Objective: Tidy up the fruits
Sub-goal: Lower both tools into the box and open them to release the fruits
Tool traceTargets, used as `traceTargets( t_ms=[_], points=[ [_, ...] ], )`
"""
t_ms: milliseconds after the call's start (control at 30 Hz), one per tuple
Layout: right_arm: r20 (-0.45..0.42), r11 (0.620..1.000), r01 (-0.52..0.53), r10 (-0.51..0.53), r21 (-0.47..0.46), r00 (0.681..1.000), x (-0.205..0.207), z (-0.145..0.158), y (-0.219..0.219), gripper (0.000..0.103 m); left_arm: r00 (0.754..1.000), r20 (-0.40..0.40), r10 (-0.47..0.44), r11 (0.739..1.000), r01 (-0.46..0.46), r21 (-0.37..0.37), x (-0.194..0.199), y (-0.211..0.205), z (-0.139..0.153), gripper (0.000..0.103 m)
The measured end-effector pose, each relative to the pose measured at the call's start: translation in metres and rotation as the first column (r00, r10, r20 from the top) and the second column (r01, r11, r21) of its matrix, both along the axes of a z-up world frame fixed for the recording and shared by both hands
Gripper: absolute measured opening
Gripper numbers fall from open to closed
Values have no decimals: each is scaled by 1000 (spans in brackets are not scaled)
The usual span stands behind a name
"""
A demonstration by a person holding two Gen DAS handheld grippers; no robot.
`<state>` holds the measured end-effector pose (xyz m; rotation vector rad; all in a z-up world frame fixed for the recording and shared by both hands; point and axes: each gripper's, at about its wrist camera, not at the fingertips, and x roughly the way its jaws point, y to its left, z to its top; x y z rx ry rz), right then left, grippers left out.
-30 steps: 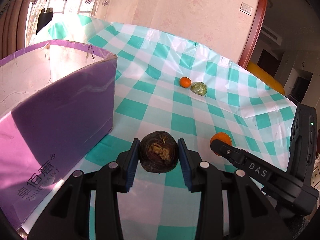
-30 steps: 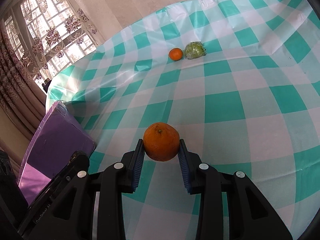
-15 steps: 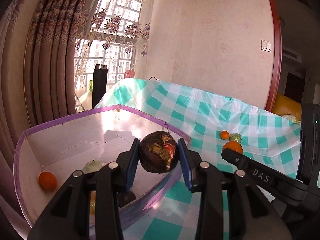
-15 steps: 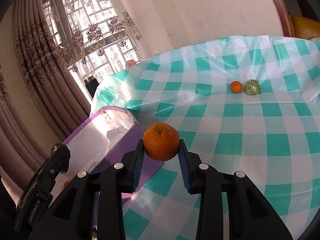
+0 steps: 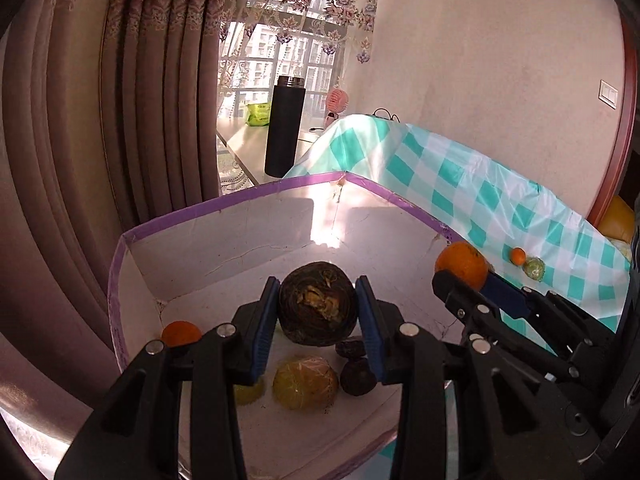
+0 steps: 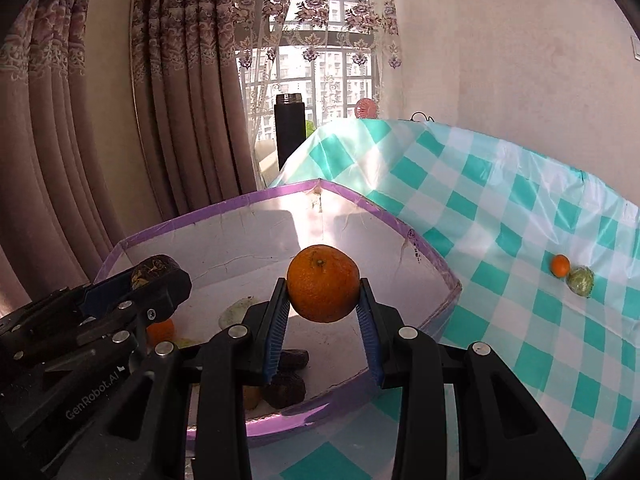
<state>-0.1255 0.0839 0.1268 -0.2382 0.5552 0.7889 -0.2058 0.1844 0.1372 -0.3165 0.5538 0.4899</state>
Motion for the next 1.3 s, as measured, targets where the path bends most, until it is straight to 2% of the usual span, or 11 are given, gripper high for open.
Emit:
traceTargets(
  t_ms=[133, 200, 267, 333, 467, 733, 800, 867, 933, 1233, 1300],
  points=[
    [-22, 995, -10, 8, -97, 1000, 3, -9, 23, 35, 993, -111, -52, 999, 53, 12, 1, 15, 1, 39],
    [-34, 987, -15, 10, -159, 999, 5, -15, 35, 35, 977, -202, -62, 994, 79, 76, 7, 19, -3, 39],
    [-47, 974, -21, 11, -226, 999, 8, -22, 45, 35, 957, -281, -66, 991, 97, 96, 15, 27, -12, 39],
    [-48, 958, -21, 8, -285, 999, 8, -29, 55, 35, 945, -319, -72, 992, 101, 76, 19, 39, -20, 39],
    [-56, 935, -20, 1, -353, 998, 10, -39, 68, 35, 928, -368, -54, 991, 95, 93, 24, 51, -30, 39],
    [-78, 916, -2, -31, -401, 996, 18, -54, 73, 36, 915, -403, -32, 997, 57, 51, 30, 72, -47, 41],
    [-77, 914, 0, -34, -405, 996, 18, -54, 74, 37, 919, -392, -30, 998, 48, 37, 30, 75, -47, 51],
    [-79, 918, -6, -28, -396, 996, 18, -54, 73, 40, 932, -361, -26, 999, 41, 33, 28, 76, -42, 77],
    [-81, 920, -13, -21, -392, 996, 17, -54, 74, 45, 940, -342, -15, 998, 32, 46, 27, 75, -37, 88],
    [-77, 932, -30, 3, -360, 997, 14, -52, 72, 52, 944, -331, -8, 998, 26, 51, 26, 74, -36, 89],
    [-75, 939, -41, 16, -343, 997, 11, -51, 71, 57, 944, -329, -1, 998, 23, 64, 26, 72, -35, 91]
  ],
)
